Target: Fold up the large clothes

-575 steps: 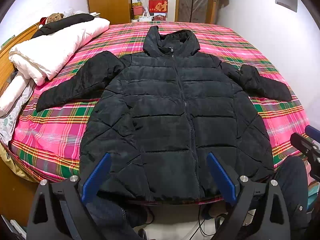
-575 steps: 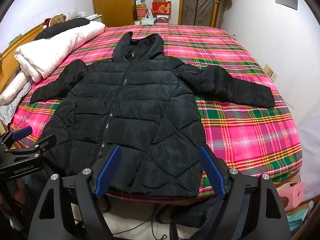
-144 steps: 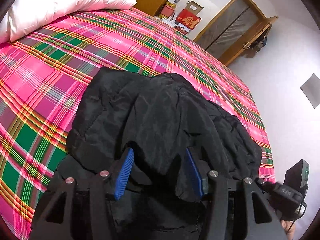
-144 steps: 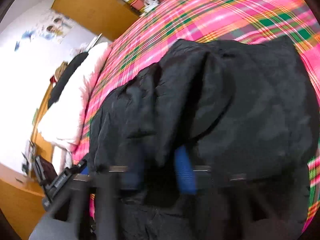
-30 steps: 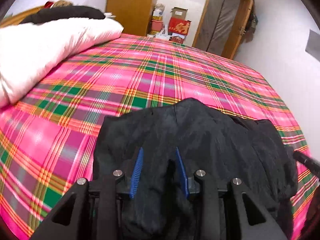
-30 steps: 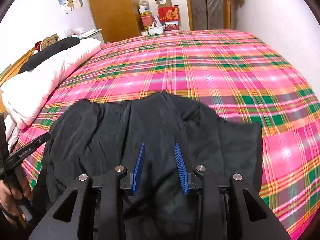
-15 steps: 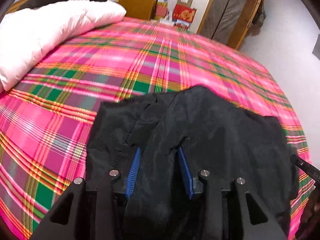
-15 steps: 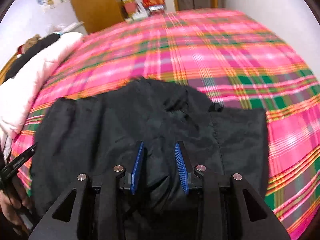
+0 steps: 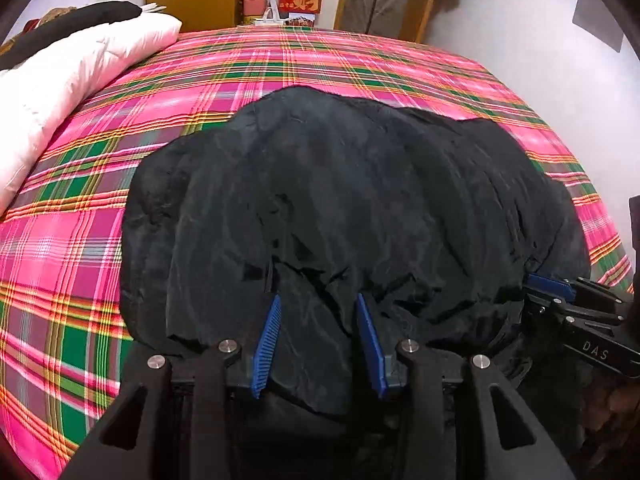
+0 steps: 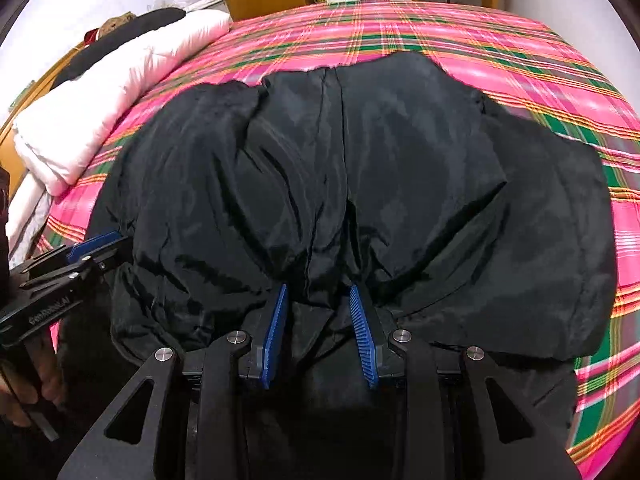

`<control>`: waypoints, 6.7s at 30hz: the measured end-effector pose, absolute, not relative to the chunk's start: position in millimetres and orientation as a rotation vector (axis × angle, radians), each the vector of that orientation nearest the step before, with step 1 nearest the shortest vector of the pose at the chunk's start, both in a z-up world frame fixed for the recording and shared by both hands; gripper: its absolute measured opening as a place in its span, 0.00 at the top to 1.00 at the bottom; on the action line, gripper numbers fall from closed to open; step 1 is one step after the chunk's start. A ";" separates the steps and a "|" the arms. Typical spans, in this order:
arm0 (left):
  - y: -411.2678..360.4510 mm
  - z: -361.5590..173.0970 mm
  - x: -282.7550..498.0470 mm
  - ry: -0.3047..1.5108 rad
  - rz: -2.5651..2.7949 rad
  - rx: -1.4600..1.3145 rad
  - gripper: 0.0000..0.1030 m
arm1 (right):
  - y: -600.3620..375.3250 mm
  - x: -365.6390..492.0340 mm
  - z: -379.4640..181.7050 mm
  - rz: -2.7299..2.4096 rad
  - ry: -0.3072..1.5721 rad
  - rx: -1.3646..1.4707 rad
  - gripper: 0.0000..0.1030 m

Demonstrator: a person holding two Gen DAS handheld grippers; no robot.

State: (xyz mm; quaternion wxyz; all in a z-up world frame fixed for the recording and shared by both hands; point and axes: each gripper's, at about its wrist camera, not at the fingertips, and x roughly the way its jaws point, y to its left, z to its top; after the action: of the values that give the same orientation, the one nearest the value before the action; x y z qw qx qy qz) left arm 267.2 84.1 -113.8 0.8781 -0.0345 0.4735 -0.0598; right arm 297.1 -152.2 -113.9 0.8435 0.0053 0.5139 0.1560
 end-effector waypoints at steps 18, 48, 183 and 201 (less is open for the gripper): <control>74.1 -125.6 246.9 1.037 -0.157 -0.084 0.59 | -149.8 273.0 -126.5 0.326 1.130 0.039 0.68; 58.2 -115.7 196.5 0.934 -0.071 -0.076 0.59 | -189.3 209.7 -83.5 0.277 1.081 0.061 0.66; 242.3 -94.4 286.8 0.734 -0.096 -1.077 0.44 | -370.1 356.3 -84.0 0.257 0.972 1.126 0.34; 252.7 -57.4 270.3 0.594 -0.033 -0.936 0.26 | -353.7 362.1 -69.9 0.238 0.947 1.002 0.29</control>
State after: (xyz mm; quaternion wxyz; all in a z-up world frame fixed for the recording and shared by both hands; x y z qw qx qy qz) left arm 270.3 252.7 -57.4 0.8502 -0.4443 0.2819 -0.0157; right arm 362.1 -353.7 -69.9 0.7651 0.4611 0.4360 0.1095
